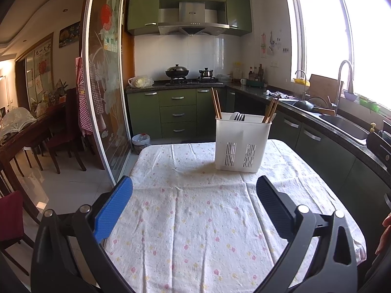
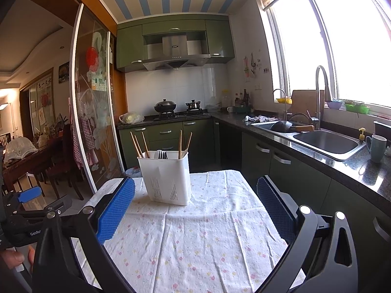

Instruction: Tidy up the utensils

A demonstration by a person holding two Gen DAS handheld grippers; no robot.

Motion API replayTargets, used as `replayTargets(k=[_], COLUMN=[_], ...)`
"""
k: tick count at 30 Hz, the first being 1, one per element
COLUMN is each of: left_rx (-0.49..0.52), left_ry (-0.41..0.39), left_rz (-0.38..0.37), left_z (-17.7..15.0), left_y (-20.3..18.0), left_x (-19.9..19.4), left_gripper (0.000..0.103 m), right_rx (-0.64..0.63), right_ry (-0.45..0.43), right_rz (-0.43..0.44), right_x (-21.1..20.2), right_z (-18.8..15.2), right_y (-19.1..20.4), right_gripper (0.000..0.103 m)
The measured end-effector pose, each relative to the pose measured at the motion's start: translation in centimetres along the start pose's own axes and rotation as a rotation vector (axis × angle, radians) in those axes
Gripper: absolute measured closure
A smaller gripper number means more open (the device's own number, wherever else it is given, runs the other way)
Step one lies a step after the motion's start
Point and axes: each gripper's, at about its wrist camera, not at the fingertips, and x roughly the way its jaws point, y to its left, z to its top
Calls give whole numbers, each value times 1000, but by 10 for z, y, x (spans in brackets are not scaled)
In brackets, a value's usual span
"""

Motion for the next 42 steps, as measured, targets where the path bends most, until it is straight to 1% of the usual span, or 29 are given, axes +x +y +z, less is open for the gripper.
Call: replayTargets(k=[42], left_rx=[19], left_ry=[0], left_rz=[4], left_z=[5], left_y=[-3], left_x=[0], left_gripper=[7], right_rx=[15], right_ry=[-2], right_rz=[-1], right_x=[-2], right_z=[1], right_y=[0], right_gripper=[4])
